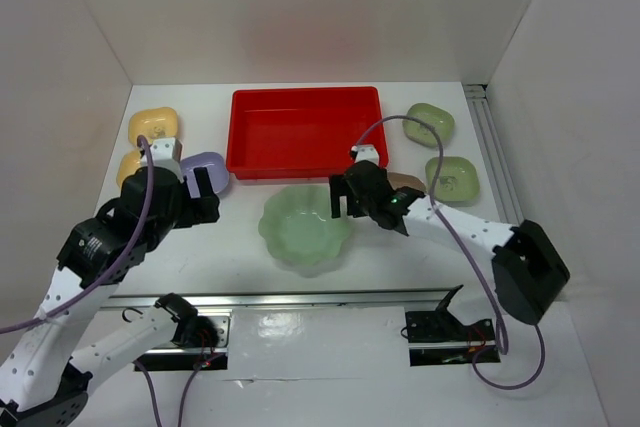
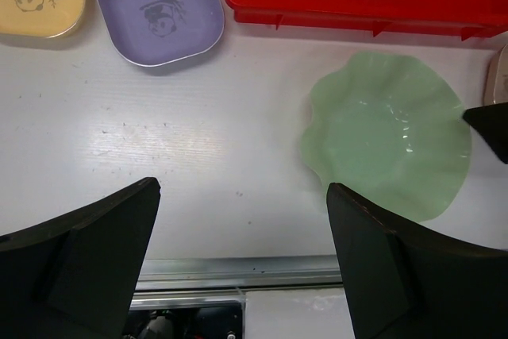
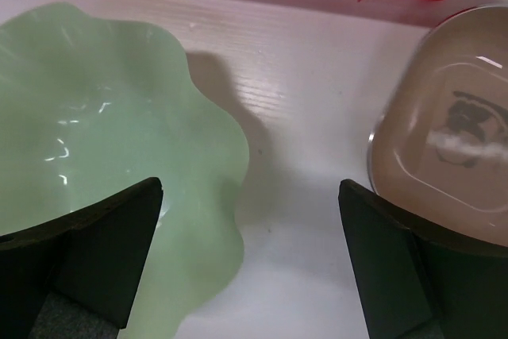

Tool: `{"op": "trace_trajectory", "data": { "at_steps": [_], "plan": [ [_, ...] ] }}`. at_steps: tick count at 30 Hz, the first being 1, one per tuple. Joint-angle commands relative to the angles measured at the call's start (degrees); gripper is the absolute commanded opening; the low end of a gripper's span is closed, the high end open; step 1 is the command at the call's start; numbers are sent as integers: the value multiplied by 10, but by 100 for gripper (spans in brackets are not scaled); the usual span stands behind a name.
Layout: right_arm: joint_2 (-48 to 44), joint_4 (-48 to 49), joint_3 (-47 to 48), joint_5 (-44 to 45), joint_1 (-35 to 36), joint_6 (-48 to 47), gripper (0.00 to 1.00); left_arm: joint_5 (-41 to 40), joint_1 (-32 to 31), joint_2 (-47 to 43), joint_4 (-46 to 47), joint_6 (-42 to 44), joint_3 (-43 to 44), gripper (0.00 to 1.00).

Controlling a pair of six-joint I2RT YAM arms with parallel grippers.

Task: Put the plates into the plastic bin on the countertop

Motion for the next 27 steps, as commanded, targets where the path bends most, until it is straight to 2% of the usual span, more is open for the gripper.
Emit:
{"op": "trace_trajectory", "data": {
  "at_steps": [1, 6, 9, 11, 12, 13, 15, 18, 21, 27],
  "plan": [
    [51, 109, -16, -24, 3, -21, 99, 6, 2, -21, 22, 6, 3, 100],
    [95, 149, -29, -58, -8, -21, 85, 6, 2, -32, 22, 11, 3, 100],
    [101, 167, -59, -74, -8, -21, 68, 6, 2, -32, 22, 11, 3, 100],
    [101, 173, -69, -80, -8, -15, 51, 6, 2, -32, 22, 11, 3, 100],
    [101, 181, -74, -85, -8, -15, 50, 6, 2, -26, 22, 11, 3, 100],
    [94, 181, -85, -85, -8, -15, 33, 6, 2, -26, 28, 11, 3, 100],
    [88, 188, -93, -91, -8, -22, 16, 6, 2, -20, 28, 11, 3, 100],
    [75, 188, -100, -110, -8, -33, 0, 6, 2, -15, 28, 11, 3, 100],
    [48, 156, -106, -130, -2, -58, 0, 6, 2, -15, 28, 11, 3, 100],
    [-5, 94, -68, -266, 3, -89, 0, 0, 2, -10, 28, 11, 3, 100]
  ]
}}
